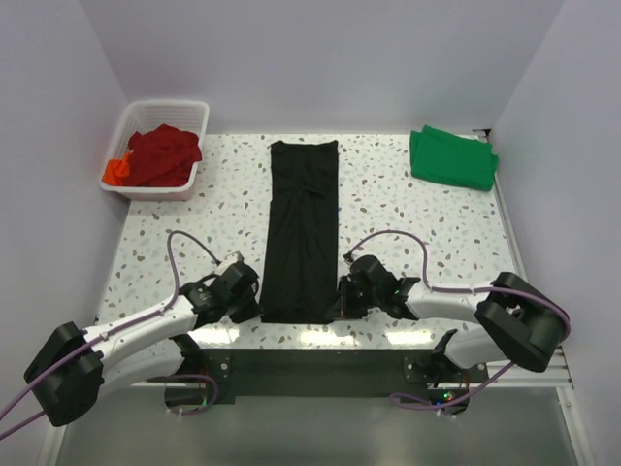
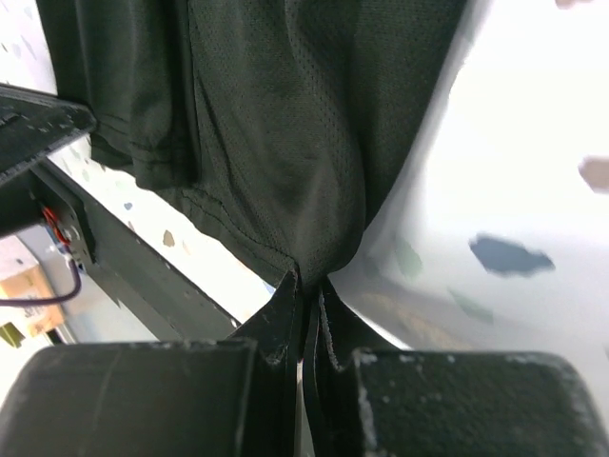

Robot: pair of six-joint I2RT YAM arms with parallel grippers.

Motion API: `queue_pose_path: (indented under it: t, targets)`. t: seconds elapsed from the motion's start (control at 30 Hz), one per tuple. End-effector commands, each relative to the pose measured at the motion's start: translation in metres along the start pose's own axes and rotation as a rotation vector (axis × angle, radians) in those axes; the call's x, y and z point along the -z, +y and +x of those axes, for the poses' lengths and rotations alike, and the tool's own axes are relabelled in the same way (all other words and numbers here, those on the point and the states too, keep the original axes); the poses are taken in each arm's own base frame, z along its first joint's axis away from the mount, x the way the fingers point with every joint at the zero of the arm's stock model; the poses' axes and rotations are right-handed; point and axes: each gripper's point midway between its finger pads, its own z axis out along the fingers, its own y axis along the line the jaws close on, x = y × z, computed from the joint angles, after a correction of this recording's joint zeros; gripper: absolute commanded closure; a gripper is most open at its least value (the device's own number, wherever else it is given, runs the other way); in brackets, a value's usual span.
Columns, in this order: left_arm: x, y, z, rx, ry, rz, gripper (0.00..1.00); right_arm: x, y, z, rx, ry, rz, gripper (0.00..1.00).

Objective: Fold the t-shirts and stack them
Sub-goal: Fold the tshirt

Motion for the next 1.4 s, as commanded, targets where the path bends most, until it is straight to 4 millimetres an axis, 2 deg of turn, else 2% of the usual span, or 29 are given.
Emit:
queue_pose_path:
  t: [0.0,0.1,0.17,0.33,0.53,0.6,0.67,0.7,0.77,0.8,0.87,0.9,0.93,0.97,1.0,1.07,1.1,1.23,1.37]
  targets:
    - [0.01,0.009,0.002,-0.002,-0.001,-0.005,1.0,0.016,-0.004,0.007,0.045,-0.005,0.018,1.0]
    - [0.017,0.005,0.006,-0.004,0.007,0.037,1.0,0.026,0.0,0.009,0.07,-0.01,0.009,1.0]
    - [0.017,0.009,0.013,-0.003,0.022,0.039,1.0,0.03,0.0,0.012,0.076,-0.015,0.004,1.0]
    - [0.018,0.006,0.032,-0.015,0.05,0.08,1.0,0.028,-0.006,0.024,0.08,0.007,-0.002,1.0]
    - [0.02,0.006,0.045,-0.036,0.054,0.037,1.0,0.028,0.008,0.028,0.115,0.005,-0.021,1.0]
    - [0.022,0.005,0.038,-0.033,0.022,0.009,1.0,0.029,0.011,0.022,0.124,-0.017,-0.011,1.0]
    - [0.028,-0.005,0.025,-0.028,-0.029,0.014,1.0,0.033,0.013,0.017,0.141,-0.032,0.003,1.0]
    - [0.03,-0.004,0.021,-0.028,-0.041,-0.007,1.0,0.036,0.021,0.009,0.154,-0.054,-0.005,1.0]
    - [0.038,-0.015,0.006,-0.021,-0.099,-0.007,1.0,0.04,0.021,-0.001,0.181,-0.088,0.037,1.0]
    - [0.039,-0.014,0.003,-0.031,-0.108,-0.035,1.0,0.044,0.032,-0.012,0.195,-0.117,0.034,1.0]
    - [0.047,-0.028,-0.01,-0.029,-0.156,-0.028,1.0,0.05,0.031,-0.024,0.226,-0.155,0.086,1.0]
    - [0.046,-0.028,-0.013,-0.044,-0.163,-0.049,1.0,0.055,0.044,-0.035,0.242,-0.186,0.08,1.0]
    - [0.051,-0.038,-0.018,-0.045,-0.178,-0.036,1.0,0.057,0.046,-0.04,0.256,-0.199,0.093,1.0]
    - [0.052,-0.041,-0.023,-0.05,-0.196,-0.042,1.0,0.058,0.042,-0.045,0.28,-0.209,0.134,1.0]
    - [0.049,-0.043,-0.024,-0.064,-0.196,-0.061,1.0,0.062,0.054,-0.054,0.294,-0.229,0.126,1.0]
    - [0.053,-0.054,-0.032,-0.069,-0.222,-0.059,1.0,0.062,0.052,-0.062,0.323,-0.24,0.171,1.0]
    - [0.051,-0.054,-0.034,-0.074,-0.226,-0.085,1.0,0.066,0.062,-0.069,0.328,-0.255,0.163,1.0]
    - [0.061,-0.067,-0.057,-0.055,-0.319,-0.119,1.0,0.071,0.065,-0.089,0.357,-0.313,0.223,1.0]
    - [0.066,-0.067,-0.081,-0.057,-0.38,-0.177,1.0,0.074,0.066,-0.111,0.359,-0.365,0.266,1.0]
